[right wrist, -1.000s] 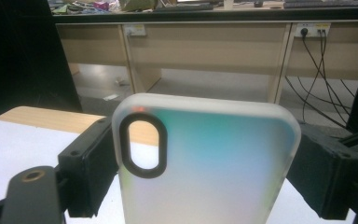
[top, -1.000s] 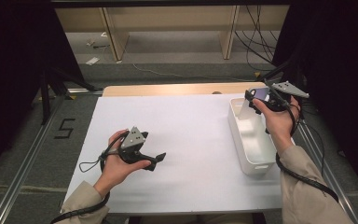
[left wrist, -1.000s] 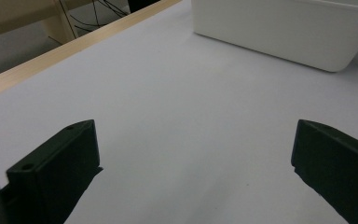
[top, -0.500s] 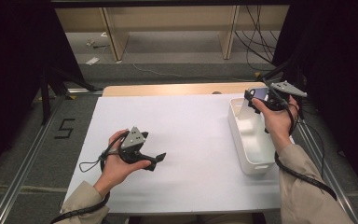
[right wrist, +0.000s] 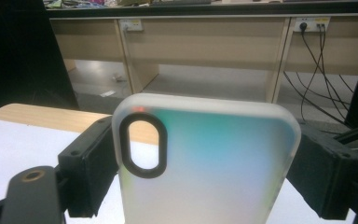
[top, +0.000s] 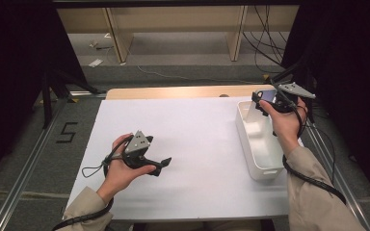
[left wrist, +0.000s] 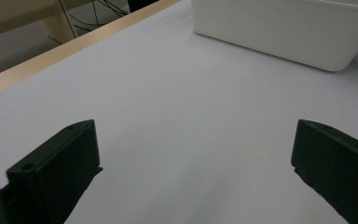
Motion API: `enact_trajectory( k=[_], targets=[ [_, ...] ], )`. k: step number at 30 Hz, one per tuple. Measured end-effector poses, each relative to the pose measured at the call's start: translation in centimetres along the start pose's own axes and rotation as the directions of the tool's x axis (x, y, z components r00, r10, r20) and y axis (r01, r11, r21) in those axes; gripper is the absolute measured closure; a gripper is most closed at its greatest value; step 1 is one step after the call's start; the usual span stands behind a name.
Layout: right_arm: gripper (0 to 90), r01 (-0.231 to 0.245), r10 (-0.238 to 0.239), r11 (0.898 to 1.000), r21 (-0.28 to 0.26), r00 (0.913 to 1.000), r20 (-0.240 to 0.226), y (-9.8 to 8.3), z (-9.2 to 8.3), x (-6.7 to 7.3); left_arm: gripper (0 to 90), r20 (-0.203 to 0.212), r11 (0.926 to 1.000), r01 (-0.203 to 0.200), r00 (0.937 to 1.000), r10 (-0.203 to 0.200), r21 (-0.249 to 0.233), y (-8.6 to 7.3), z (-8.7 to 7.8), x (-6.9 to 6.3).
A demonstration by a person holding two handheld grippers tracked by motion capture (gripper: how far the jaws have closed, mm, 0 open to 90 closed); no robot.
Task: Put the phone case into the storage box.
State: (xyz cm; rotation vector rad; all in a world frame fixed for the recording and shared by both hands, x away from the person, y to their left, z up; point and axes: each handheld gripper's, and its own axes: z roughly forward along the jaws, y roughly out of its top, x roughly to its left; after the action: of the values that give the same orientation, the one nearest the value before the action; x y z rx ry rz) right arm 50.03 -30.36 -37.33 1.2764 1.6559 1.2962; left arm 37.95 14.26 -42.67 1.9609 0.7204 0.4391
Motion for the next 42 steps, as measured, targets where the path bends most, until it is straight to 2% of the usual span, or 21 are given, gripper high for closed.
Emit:
enact_trajectory(
  k=[42],
  targets=[
    [17.8, 0.006, -0.006, 1.000, 0.016, 1.0000, 0.003, -0.1, 1.4, 0.1, 0.5, 0.001, 1.0000, 0.002, 1.0000, -0.002, -0.003, 0.0, -0.1, 0.1]
  ],
)
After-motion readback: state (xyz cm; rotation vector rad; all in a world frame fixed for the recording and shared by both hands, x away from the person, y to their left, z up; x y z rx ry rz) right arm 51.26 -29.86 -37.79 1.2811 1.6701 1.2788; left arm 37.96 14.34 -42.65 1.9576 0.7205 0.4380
